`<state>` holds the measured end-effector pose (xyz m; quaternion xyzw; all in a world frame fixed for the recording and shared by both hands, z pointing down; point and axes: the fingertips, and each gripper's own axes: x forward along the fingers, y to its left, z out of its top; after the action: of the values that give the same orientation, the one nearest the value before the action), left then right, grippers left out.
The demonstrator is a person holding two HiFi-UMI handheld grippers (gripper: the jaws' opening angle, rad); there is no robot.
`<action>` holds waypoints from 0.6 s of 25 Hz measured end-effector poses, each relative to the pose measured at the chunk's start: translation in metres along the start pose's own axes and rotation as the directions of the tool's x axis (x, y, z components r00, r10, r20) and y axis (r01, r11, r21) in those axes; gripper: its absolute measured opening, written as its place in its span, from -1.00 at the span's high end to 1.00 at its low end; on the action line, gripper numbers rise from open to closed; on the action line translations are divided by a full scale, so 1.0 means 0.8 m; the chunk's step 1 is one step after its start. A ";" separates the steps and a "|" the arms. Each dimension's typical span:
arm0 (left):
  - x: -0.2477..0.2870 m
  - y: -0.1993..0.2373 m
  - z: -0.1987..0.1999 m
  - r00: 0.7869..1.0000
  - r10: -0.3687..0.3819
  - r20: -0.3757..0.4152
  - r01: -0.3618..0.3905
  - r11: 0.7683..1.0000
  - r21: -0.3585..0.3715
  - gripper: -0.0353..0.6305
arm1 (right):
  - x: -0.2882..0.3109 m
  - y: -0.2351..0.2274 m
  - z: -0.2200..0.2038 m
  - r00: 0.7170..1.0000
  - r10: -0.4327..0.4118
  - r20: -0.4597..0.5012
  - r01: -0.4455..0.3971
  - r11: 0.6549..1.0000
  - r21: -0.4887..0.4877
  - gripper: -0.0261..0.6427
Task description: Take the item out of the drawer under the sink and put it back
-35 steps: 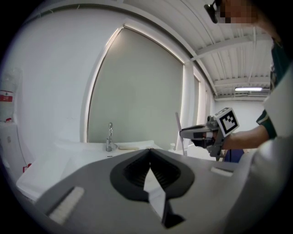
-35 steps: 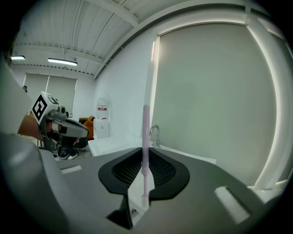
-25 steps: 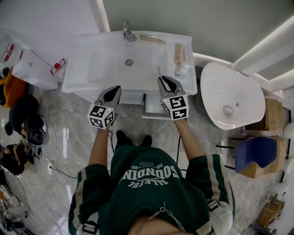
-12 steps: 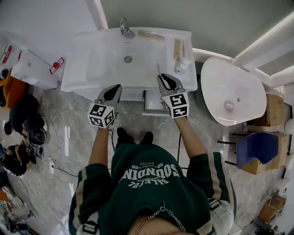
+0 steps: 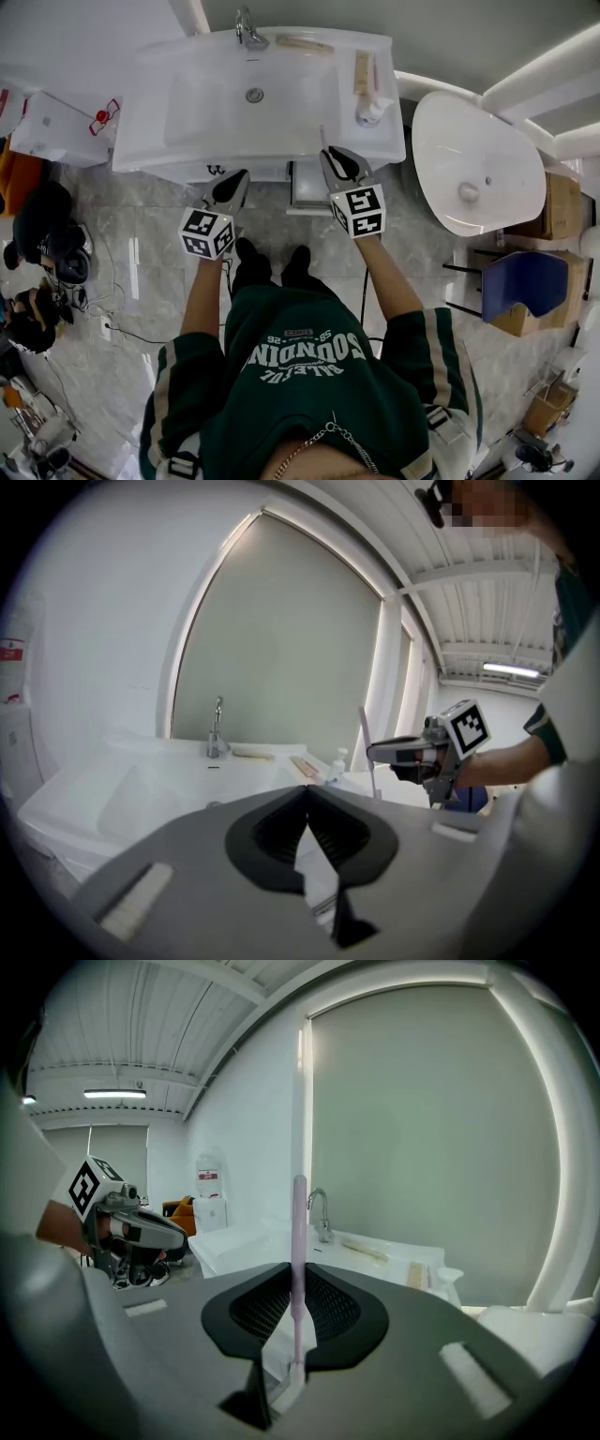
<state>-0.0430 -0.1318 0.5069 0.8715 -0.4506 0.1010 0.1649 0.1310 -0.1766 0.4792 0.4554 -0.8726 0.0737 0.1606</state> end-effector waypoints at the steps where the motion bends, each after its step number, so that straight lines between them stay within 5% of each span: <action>1: 0.000 -0.002 -0.011 1.000 -0.003 -0.014 0.003 1.000 -0.007 0.75 | 0.000 0.003 -0.012 1.000 0.002 -0.015 -0.002 1.000 0.008 0.77; 15: -0.002 -0.012 -0.110 0.988 -0.028 -0.153 0.017 0.997 -0.072 0.75 | 0.022 0.044 -0.161 0.974 0.067 -0.217 -0.063 0.998 0.025 0.77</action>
<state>-0.0382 -0.0924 0.5856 0.8598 -0.4300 0.1502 0.2310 0.1206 -0.1346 0.6066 0.4170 -0.8635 0.1361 0.2489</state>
